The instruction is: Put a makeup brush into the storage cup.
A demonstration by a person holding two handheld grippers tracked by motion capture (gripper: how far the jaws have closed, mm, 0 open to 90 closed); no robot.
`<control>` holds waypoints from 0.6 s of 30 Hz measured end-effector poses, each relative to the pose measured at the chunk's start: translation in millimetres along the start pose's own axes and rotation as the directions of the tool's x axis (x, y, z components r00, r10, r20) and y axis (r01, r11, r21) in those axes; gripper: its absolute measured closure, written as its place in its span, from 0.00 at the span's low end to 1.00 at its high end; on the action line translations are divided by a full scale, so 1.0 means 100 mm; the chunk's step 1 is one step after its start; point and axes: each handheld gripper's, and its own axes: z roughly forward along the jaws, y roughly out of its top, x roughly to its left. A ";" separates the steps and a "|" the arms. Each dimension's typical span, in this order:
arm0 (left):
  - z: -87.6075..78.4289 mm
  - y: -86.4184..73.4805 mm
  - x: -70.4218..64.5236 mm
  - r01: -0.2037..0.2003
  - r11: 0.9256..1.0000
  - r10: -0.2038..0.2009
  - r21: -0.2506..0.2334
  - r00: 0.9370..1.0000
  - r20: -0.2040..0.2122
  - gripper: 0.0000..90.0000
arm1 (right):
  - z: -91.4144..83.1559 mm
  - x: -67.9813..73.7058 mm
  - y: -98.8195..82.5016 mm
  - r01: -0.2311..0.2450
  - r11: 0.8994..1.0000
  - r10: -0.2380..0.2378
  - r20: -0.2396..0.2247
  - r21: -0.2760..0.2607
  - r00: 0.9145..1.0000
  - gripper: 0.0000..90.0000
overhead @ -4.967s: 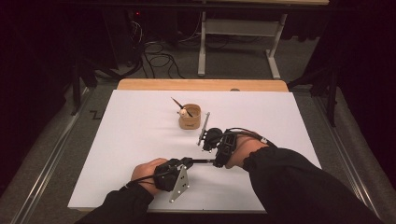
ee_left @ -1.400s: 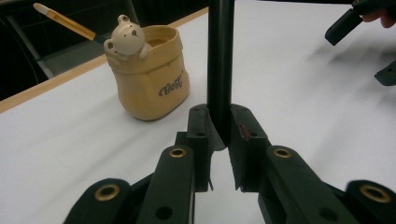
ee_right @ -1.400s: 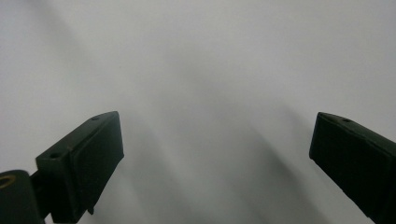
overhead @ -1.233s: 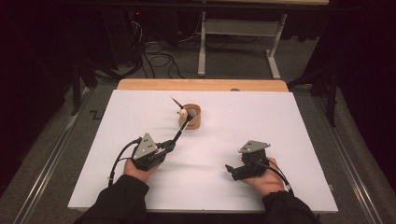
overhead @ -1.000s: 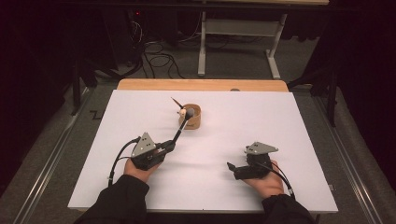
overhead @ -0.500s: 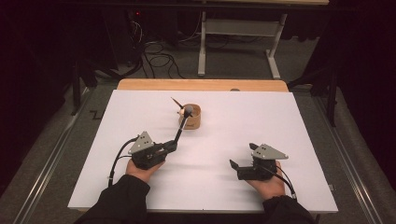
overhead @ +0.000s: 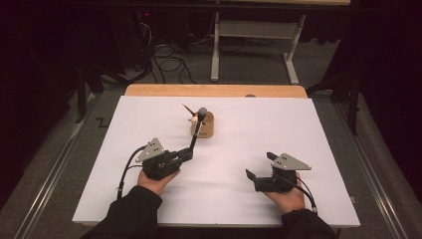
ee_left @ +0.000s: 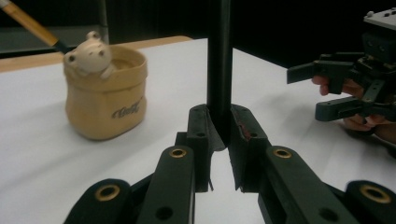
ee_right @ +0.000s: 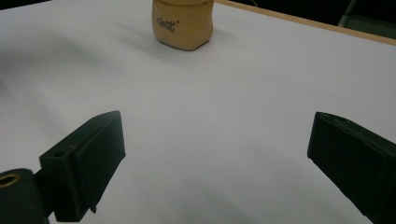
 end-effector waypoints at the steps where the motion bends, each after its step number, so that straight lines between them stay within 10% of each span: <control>1: 0.02 0.01 -0.02 0.001 1.000 -0.001 -0.007 1.000 0.006 0.89 | -0.01 0.00 0.01 0.001 1.000 -0.001 0.000 -0.006 1.000 0.05; 18: 0.17 -0.05 -0.10 -0.018 0.999 0.018 -0.043 1.000 0.015 0.89 | 0.11 0.03 0.54 -0.043 0.994 0.037 -0.060 -0.096 0.997 0.12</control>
